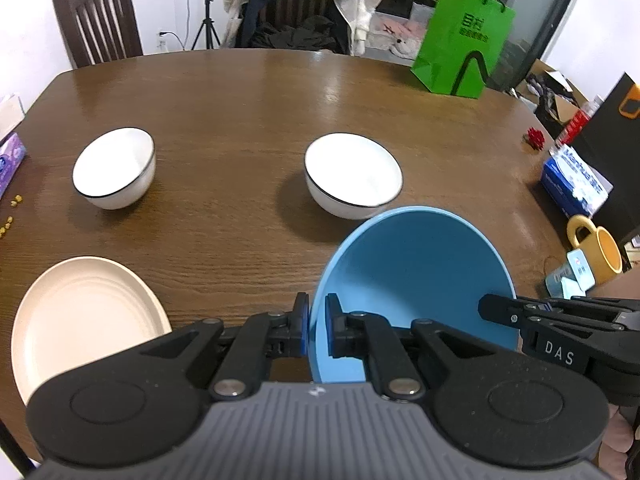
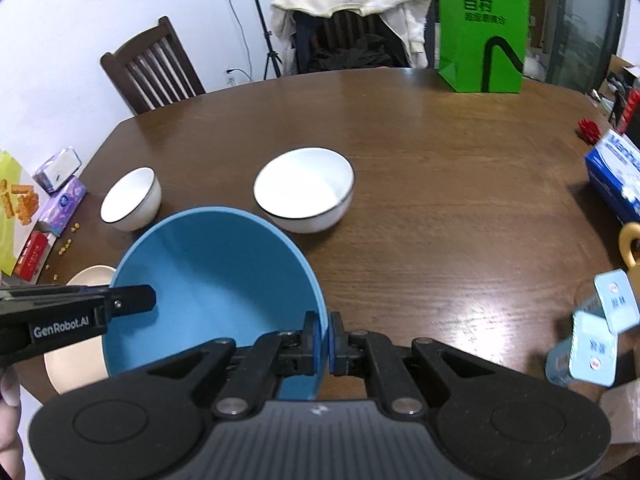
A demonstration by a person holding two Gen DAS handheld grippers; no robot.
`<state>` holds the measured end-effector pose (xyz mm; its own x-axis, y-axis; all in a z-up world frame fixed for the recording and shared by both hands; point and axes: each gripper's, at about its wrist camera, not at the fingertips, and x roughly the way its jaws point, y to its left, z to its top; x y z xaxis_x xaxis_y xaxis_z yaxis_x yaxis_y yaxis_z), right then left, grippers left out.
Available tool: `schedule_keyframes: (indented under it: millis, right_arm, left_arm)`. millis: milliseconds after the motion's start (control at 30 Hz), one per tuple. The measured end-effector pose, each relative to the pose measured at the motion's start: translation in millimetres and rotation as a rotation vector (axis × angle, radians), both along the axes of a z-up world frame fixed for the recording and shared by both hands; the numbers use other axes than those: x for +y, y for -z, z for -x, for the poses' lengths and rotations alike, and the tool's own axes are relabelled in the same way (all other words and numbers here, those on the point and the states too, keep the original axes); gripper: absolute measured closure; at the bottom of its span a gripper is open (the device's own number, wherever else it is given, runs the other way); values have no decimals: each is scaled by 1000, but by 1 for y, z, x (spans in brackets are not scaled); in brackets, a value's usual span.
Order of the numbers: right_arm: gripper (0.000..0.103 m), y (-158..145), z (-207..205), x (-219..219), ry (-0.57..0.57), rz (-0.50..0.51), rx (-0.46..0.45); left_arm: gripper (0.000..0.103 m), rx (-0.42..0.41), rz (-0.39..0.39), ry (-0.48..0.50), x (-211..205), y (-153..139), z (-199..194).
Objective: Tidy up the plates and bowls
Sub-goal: 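Lift the gripped blue bowl and carry it across the table toward the yellow mug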
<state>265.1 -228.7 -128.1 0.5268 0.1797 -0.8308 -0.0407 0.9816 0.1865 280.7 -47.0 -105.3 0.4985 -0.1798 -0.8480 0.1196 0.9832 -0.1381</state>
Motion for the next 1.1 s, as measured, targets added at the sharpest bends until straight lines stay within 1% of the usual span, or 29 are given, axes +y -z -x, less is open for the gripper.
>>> schedule_keyframes:
  millis: [633, 1100]
  right_arm:
    - [98, 31, 23, -45, 123, -3, 58]
    - [98, 50, 18, -57, 148, -1, 108]
  left_arm:
    - [94, 68, -7, 113, -46, 33, -5]
    - [94, 124, -8, 133, -57, 54, -18]
